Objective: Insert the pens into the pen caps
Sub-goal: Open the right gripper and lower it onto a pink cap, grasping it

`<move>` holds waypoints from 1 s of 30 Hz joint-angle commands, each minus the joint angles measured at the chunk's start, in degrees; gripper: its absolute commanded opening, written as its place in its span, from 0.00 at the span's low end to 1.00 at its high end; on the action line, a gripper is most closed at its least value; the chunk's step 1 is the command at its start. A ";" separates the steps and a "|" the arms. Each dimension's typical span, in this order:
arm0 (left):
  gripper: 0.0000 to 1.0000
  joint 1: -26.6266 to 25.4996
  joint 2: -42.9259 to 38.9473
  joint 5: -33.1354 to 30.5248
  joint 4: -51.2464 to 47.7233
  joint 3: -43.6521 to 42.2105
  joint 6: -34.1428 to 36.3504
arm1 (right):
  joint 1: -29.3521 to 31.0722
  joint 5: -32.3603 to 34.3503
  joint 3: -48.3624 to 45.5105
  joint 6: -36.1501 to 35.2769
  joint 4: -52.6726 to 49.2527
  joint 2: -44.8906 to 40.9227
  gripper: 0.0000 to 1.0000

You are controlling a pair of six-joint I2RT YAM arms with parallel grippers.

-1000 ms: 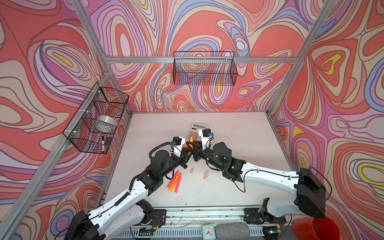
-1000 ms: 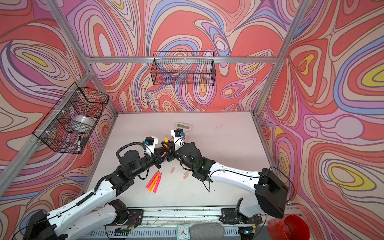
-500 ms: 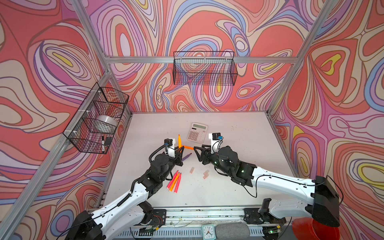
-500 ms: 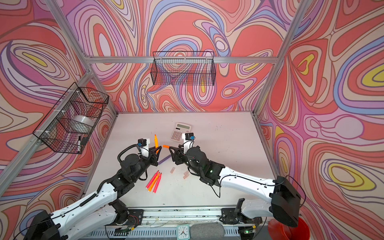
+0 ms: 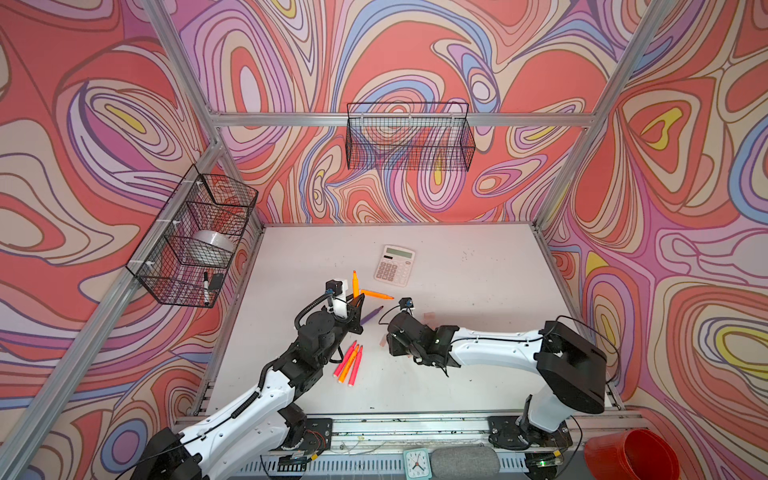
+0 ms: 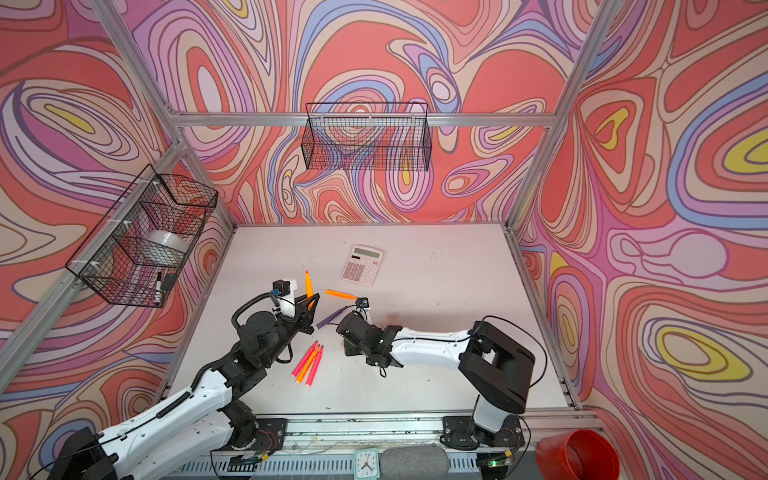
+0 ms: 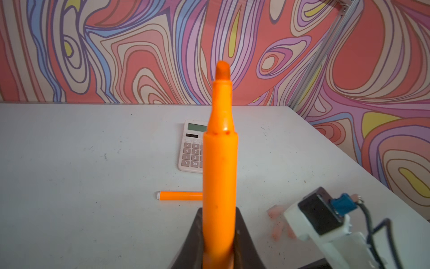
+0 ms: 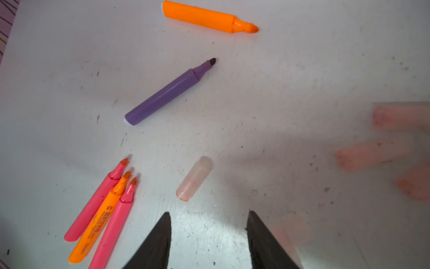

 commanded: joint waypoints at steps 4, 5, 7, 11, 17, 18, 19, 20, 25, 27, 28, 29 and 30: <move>0.00 0.17 -1.04 6.57 1.15 1.78 1.84 | 0.48 0.71 7.56 -1.52 -6.30 7.58 0.54; 0.00 0.17 -1.07 6.58 1.38 1.63 1.75 | 0.49 0.48 8.48 -1.66 -6.48 8.82 0.53; 0.00 0.18 -1.12 6.35 1.49 1.60 1.57 | 0.49 0.31 9.91 -1.75 -6.91 10.67 0.53; 0.00 0.17 -1.40 5.07 1.07 1.53 1.16 | 0.73 0.57 12.37 -1.91 -8.46 13.69 0.52; 0.00 0.17 -1.93 3.26 0.77 1.16 0.56 | 1.17 2.47 14.48 -1.89 -11.31 16.39 0.43; 0.00 0.17 -2.08 3.25 0.89 1.07 0.44 | 1.22 2.87 14.33 -1.83 -11.54 16.25 0.39; 0.00 0.17 -2.12 3.16 0.92 0.96 0.35 | 1.26 3.11 14.10 -1.65 -11.67 16.12 0.35; 0.00 0.13 -2.21 3.16 1.01 0.94 0.26 | 1.28 3.48 13.75 -1.42 -11.76 15.90 0.31; 0.00 0.22 -2.39 3.01 0.99 0.90 0.10 | 1.39 4.11 13.55 -1.04 -12.48 16.24 0.29; 0.00 0.17 -2.39 2.84 1.23 0.81 -0.10 | 1.45 4.63 13.96 -0.94 -13.20 16.83 0.29; 0.00 0.18 -2.39 2.72 1.15 0.81 -0.12 | 1.38 4.86 14.25 -0.85 -13.55 17.23 0.29; 0.00 0.17 -2.48 2.50 1.08 0.77 -0.13 | 1.37 5.03 14.55 -0.86 -13.89 17.57 0.29; 0.00 0.19 -2.56 2.37 1.02 0.72 -0.18 | 1.39 5.27 14.98 -0.86 -14.30 18.00 0.29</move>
